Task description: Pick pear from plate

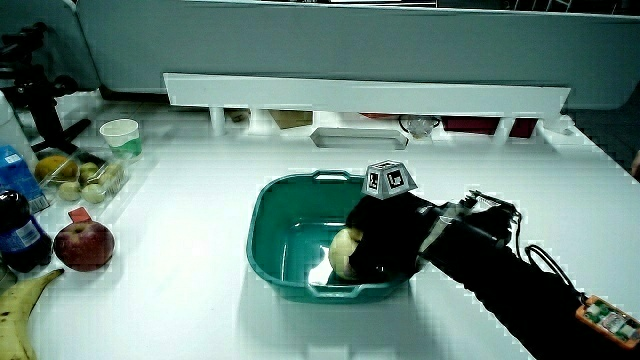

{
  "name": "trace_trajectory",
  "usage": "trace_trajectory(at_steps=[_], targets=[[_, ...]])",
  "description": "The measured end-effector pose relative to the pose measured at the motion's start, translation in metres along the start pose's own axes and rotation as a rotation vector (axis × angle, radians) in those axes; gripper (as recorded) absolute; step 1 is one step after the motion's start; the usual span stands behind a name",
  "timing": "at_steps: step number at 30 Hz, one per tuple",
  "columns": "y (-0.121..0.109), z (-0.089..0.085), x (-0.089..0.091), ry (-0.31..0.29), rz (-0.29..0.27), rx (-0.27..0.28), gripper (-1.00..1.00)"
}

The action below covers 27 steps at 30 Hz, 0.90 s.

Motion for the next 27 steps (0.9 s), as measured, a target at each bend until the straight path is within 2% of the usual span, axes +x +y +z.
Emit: trace_trajectory(at_steps=[3,4,6,7,8,10,14,15,17,18,20,22,23,24,25,26,27], targets=[[-0.001,0.0,-0.001,-0.013,0.003,0.014,1.0],[-0.003,0.001,-0.002,-0.006,0.019,0.008,1.0],[-0.004,0.002,-0.003,-0.024,0.001,0.032,1.0],[-0.005,0.003,-0.004,-0.024,0.022,0.038,1.0],[-0.004,0.002,-0.004,-0.03,0.007,0.03,1.0],[-0.006,0.004,-0.002,-0.013,0.022,0.033,1.0],[-0.013,0.012,-0.001,-0.016,0.028,0.064,1.0],[-0.014,0.013,0.001,-0.008,0.036,0.048,1.0],[-0.022,0.021,0.002,-0.009,0.044,0.091,1.0],[-0.025,0.025,0.004,-0.019,0.023,0.095,1.0],[-0.03,0.031,0.009,0.009,0.047,0.092,1.0],[-0.035,0.038,0.016,-0.007,0.02,0.12,1.0],[-0.042,0.043,0.018,0.044,0.082,0.123,1.0],[-0.044,0.046,0.022,-0.004,0.016,0.118,1.0],[-0.045,0.047,0.026,0.011,0.044,0.1,1.0],[-0.045,0.048,0.032,0.027,0.048,0.07,1.0],[-0.051,0.052,0.036,0.06,0.076,0.09,1.0]])
